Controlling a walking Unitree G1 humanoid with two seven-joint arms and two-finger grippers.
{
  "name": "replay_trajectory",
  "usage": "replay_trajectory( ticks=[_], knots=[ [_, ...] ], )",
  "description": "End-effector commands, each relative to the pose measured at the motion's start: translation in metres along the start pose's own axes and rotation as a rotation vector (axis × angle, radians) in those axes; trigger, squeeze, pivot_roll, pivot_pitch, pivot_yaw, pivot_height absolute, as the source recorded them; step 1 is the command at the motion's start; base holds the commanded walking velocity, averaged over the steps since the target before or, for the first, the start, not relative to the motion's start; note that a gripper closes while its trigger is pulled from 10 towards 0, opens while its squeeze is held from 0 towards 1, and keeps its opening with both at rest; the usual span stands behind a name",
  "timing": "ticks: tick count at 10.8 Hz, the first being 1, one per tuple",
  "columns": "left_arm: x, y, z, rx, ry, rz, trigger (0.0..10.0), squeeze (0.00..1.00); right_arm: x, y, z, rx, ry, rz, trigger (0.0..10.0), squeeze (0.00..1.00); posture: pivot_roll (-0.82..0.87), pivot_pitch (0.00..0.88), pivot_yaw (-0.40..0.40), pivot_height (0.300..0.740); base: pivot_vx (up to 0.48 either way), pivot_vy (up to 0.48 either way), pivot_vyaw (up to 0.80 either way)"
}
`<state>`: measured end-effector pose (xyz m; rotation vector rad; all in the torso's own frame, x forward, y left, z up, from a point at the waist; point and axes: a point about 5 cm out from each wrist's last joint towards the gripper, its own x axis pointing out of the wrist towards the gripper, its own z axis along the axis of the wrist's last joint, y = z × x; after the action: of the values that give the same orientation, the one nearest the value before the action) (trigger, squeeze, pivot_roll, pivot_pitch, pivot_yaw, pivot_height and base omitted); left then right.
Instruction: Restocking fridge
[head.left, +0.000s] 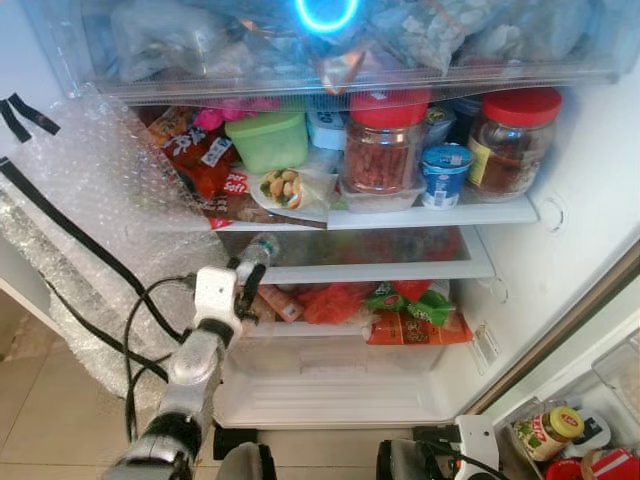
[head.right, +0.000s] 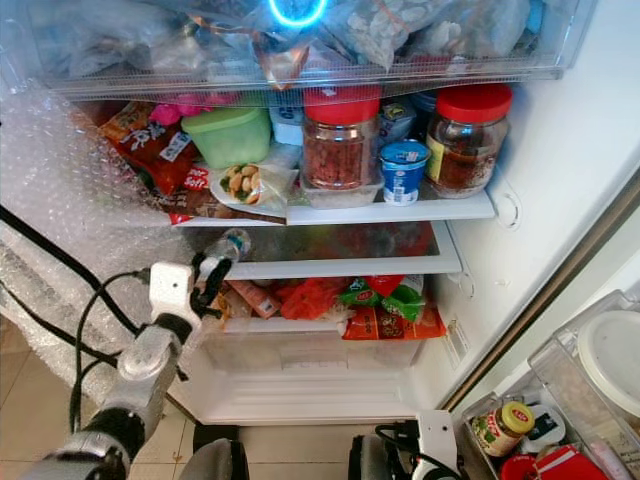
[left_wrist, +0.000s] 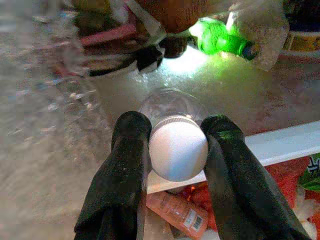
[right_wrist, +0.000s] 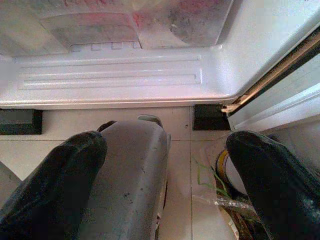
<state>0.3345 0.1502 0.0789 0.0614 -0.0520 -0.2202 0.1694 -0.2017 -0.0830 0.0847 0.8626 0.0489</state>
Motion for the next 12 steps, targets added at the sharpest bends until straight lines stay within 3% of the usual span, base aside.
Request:
replay_trajectory(
  ticks=[1,3,4,6,7,8,11,12],
  knots=[
    [-0.009,-0.004,-0.025,-0.001,0.164,-0.026,10.0,0.00,-0.006,0.008,-0.027,0.017,0.107,0.016,10.0,0.00,-0.04,0.070,0.060,0.626,0.000,0.000,0.00],
    [0.004,0.004,-0.016,-0.006,0.189,0.018,10.0,0.00,-0.005,0.008,-0.027,0.014,0.110,0.016,10.0,0.00,-0.04,0.073,0.060,0.626,0.000,0.000,0.00],
    [0.014,0.000,-0.012,-0.040,0.245,0.017,10.0,0.00,-0.005,0.008,-0.028,0.014,0.111,0.016,10.0,0.00,-0.05,0.075,0.064,0.626,0.000,0.000,0.00],
    [0.022,-0.002,-0.005,-0.072,0.242,0.036,10.0,0.00,-0.006,0.007,-0.028,0.013,0.112,0.014,10.0,0.00,-0.05,0.077,0.063,0.626,0.000,0.000,0.00],
    [0.025,0.001,-0.001,-0.080,0.232,0.073,10.0,0.84,-0.006,0.007,-0.028,0.013,0.113,0.014,10.0,0.00,-0.05,0.078,0.061,0.626,0.000,0.000,0.00],
    [0.026,0.004,0.002,-0.085,0.223,0.094,10.0,1.00,-0.006,0.007,-0.028,0.012,0.115,0.014,10.0,0.00,-0.05,0.078,0.061,0.626,0.000,0.000,0.00],
    [0.028,0.013,0.010,-0.090,0.164,0.170,10.0,1.00,-0.006,0.007,-0.028,0.007,0.117,0.016,10.0,0.00,-0.04,0.078,0.061,0.626,0.000,0.000,0.00],
    [0.033,0.014,0.023,-0.061,0.080,0.167,10.0,1.00,-0.006,0.007,-0.028,0.009,0.115,0.014,10.0,0.00,-0.04,0.078,0.062,0.626,0.000,0.000,0.00]
  ],
)
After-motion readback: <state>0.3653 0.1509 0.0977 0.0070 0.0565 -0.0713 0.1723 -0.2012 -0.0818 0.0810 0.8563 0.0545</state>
